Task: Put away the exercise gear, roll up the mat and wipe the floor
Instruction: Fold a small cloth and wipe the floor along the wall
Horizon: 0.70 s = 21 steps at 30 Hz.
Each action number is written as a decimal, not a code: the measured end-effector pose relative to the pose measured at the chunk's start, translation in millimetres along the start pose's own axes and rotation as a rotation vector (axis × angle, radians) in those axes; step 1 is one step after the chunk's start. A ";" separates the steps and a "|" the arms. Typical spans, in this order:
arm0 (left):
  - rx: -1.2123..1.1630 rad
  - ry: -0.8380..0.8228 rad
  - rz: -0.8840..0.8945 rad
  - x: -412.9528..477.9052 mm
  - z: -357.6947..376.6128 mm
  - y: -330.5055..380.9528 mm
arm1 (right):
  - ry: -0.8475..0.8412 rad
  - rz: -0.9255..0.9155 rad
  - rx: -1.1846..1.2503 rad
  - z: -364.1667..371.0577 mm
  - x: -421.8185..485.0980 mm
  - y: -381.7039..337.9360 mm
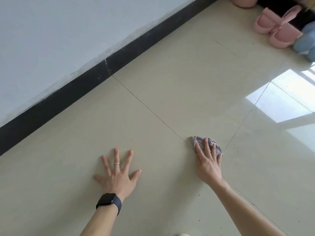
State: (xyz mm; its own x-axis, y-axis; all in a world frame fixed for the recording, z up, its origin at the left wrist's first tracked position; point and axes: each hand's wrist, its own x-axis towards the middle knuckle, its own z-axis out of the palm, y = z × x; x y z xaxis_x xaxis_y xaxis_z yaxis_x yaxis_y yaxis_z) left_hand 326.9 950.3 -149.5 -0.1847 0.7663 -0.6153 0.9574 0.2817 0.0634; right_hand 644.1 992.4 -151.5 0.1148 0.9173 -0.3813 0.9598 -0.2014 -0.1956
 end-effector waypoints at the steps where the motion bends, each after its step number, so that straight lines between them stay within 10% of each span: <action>1: 0.006 -0.017 -0.006 0.4 -2.3 0.1 | 0.011 -0.089 -0.024 13.6 -20.4 -8.3; 7: 0.034 -0.034 -0.026 0.8 -18.5 9.8 | -0.050 -0.663 -0.244 16.9 -43.1 -11.8; 16: -0.073 -0.050 -0.111 54.1 -78.0 13.2 | -0.001 0.142 0.075 -38.3 107.7 -20.3; 21: -0.112 -0.012 -0.141 96.4 -103.6 26.0 | -0.042 -0.643 -0.134 -11.5 72.6 -55.0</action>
State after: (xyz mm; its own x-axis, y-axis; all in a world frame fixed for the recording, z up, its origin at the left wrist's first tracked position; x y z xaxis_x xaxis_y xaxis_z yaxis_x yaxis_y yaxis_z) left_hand 311.0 1091.3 -125.8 -0.3124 0.7075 -0.6339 0.8913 0.4491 0.0621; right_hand 602.7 1074.0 -158.0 -0.5001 0.8257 -0.2612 0.8574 0.4298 -0.2831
